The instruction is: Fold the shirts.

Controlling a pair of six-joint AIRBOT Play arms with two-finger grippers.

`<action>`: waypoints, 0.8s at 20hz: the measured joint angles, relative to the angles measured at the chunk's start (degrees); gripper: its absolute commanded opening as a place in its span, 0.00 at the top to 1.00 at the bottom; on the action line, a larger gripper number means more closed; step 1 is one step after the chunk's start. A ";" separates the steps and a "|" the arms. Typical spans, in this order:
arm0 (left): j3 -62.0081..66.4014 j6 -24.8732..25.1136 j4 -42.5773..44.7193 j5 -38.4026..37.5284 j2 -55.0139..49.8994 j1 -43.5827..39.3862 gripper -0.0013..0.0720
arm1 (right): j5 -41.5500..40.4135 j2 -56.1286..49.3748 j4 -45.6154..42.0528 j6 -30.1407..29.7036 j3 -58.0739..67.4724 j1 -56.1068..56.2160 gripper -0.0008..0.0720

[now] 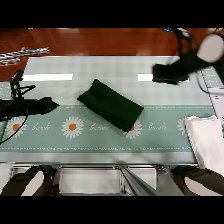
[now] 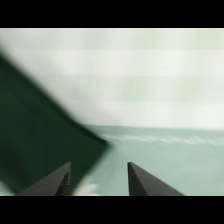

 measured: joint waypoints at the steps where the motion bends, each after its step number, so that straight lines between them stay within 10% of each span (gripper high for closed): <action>1: -0.20 0.00 0.02 -0.07 0.00 -0.35 0.96 | -1.53 4.74 -1.68 2.16 -5.97 -0.83 0.42; 9: -3.02 0.02 -0.02 0.04 -0.26 -4.76 0.96 | -26.93 17.31 19.12 7.28 -44.61 -2.40 0.42; 16: -3.72 -0.22 -0.02 0.09 -0.28 -6.34 0.96 | -38.75 3.17 51.30 -14.49 -48.98 0.44 0.42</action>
